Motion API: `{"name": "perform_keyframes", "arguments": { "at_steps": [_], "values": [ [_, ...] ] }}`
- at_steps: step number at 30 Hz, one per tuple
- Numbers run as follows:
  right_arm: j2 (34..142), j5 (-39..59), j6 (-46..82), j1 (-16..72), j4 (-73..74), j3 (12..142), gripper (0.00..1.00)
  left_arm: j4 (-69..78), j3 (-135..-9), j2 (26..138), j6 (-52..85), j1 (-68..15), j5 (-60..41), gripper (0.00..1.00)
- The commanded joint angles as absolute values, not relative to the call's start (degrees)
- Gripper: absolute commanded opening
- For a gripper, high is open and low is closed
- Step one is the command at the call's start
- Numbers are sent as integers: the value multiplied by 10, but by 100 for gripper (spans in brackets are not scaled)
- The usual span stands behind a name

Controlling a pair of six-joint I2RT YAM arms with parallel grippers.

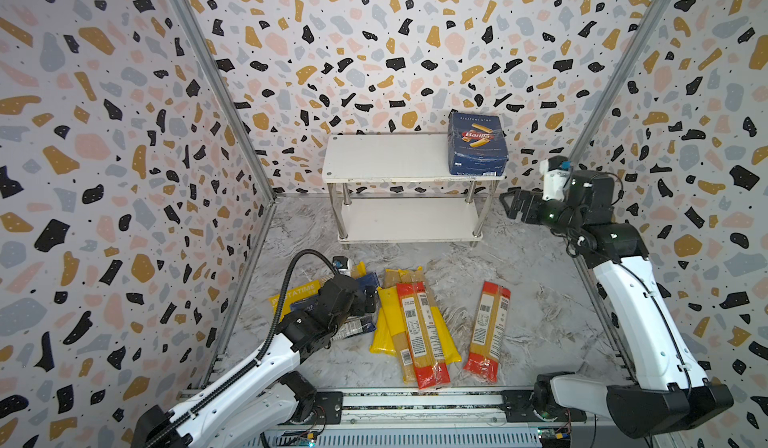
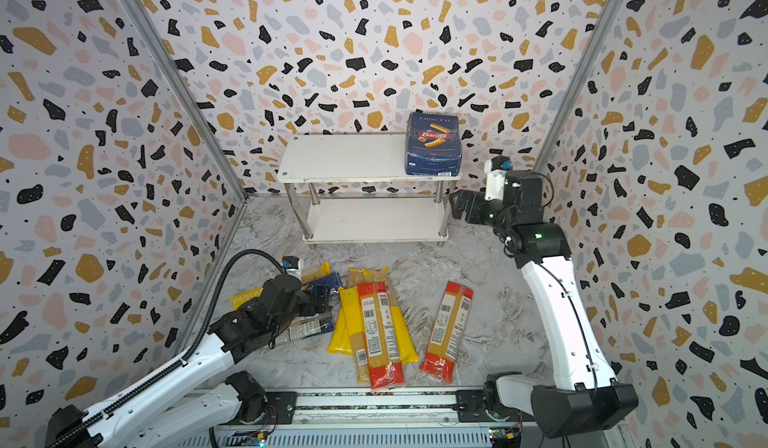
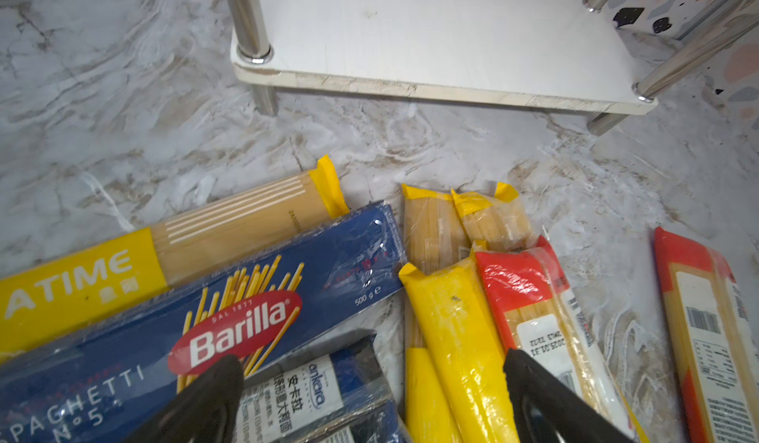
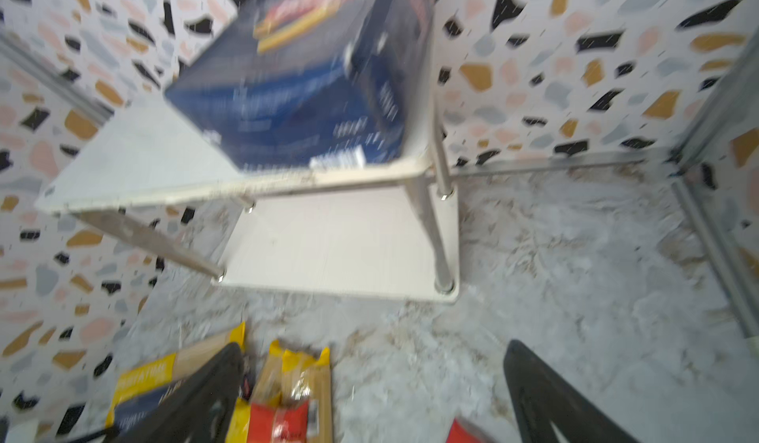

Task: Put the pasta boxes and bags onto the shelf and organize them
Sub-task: 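Move the right gripper down to the yellow spaghetti bags near the robot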

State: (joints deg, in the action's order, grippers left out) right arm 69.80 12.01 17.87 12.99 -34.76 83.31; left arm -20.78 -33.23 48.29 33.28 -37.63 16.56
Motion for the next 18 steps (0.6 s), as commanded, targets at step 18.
{"name": "perform_keyframes", "arguments": {
  "at_steps": [18],
  "values": [
    [610,14,273,484,-257,526,96,-220,-265,446,456,-370,259,100]
  ]
}}
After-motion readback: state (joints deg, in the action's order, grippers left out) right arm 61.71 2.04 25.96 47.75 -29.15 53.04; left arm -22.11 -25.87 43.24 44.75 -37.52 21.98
